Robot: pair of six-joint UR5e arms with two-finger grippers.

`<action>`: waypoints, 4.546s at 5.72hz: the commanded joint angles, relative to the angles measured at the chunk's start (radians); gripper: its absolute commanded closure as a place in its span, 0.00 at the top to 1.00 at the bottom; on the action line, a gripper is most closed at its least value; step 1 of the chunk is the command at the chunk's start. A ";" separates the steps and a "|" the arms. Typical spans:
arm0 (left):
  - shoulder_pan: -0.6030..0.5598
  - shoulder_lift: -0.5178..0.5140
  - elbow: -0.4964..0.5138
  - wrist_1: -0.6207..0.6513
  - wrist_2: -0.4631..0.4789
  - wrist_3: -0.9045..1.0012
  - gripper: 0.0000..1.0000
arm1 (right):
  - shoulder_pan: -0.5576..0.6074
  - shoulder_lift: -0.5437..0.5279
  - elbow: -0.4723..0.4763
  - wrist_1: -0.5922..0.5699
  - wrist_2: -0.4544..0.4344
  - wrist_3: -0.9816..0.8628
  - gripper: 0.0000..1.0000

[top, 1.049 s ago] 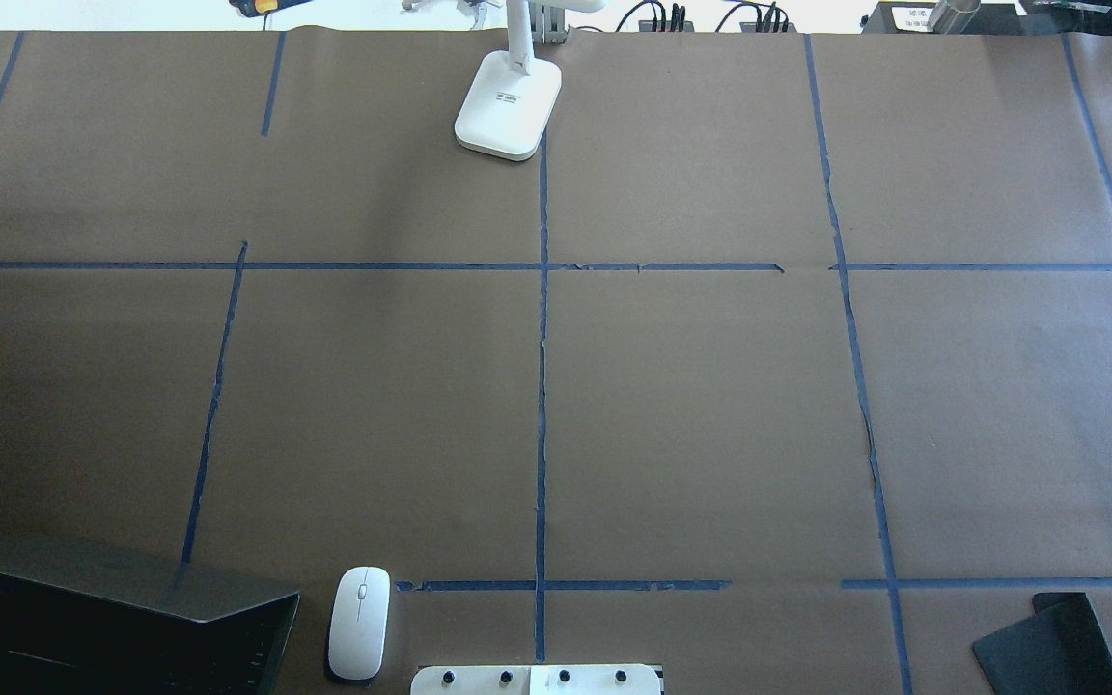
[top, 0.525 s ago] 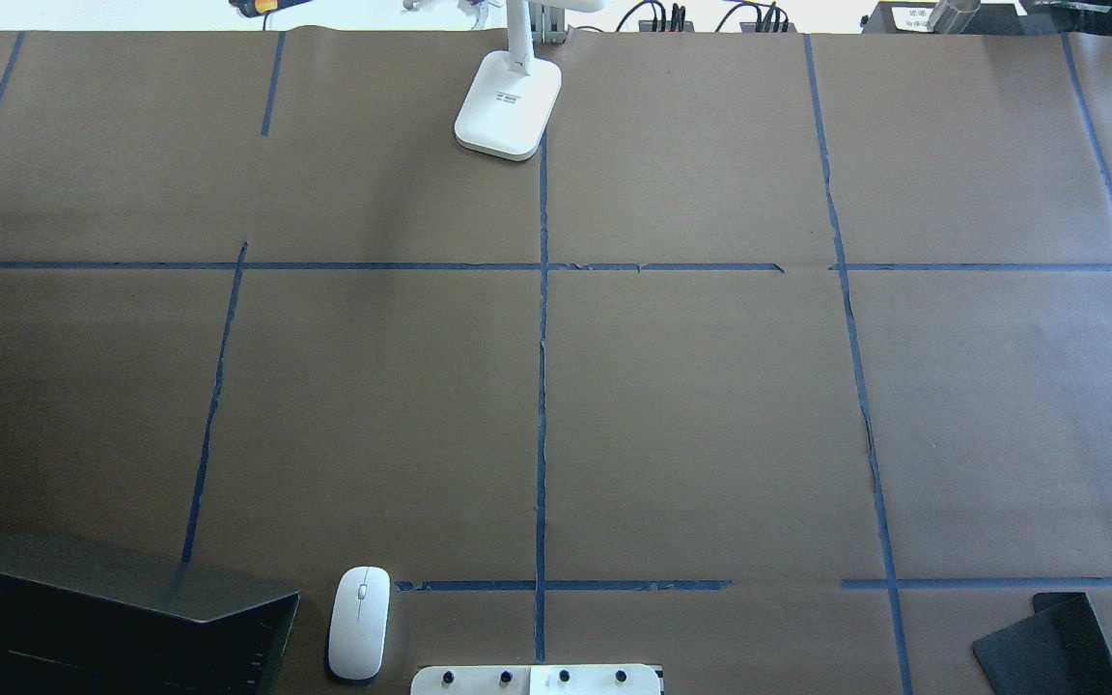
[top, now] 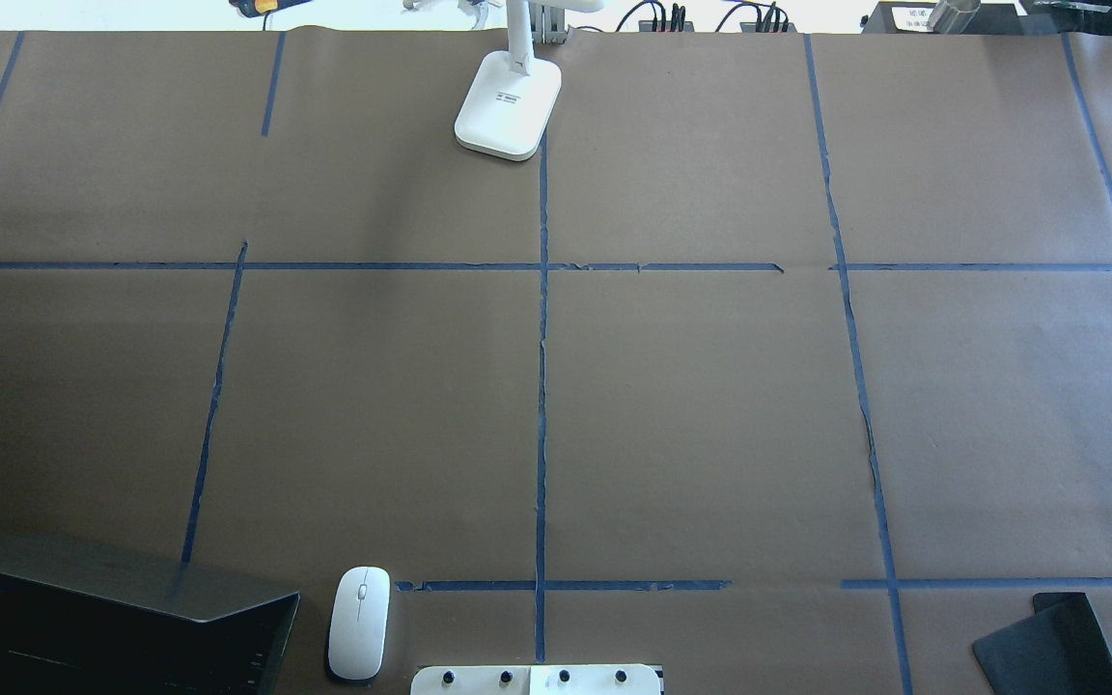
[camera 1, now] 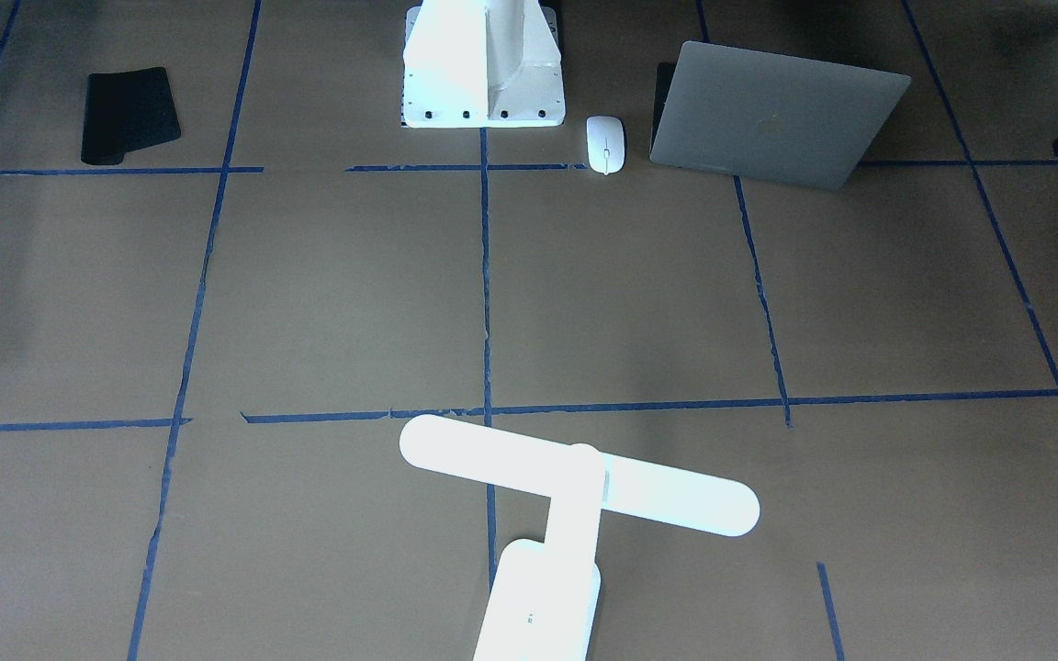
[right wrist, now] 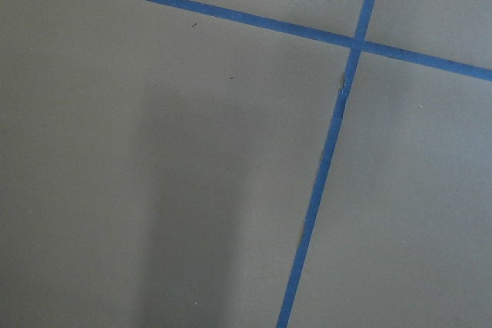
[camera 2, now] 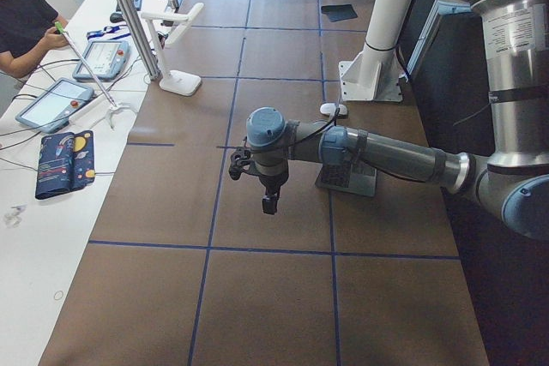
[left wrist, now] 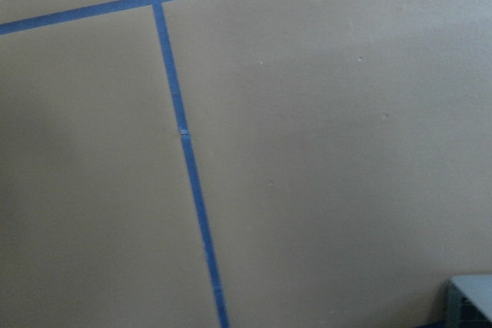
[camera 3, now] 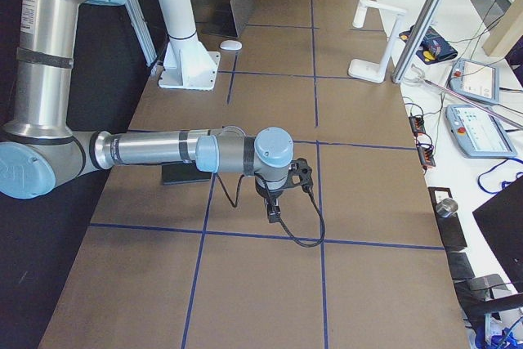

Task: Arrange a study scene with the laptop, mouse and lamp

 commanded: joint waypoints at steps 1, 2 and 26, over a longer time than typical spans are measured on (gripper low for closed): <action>0.128 0.002 -0.140 -0.007 0.000 -0.370 1.00 | -0.001 0.000 -0.003 0.008 0.006 0.007 1.00; 0.169 0.008 -0.214 -0.001 -0.012 -0.555 1.00 | -0.001 0.000 -0.003 0.008 0.006 0.013 1.00; 0.655 -0.267 -0.369 0.007 0.641 -2.255 0.00 | -0.001 0.005 -0.065 0.078 0.020 0.076 1.00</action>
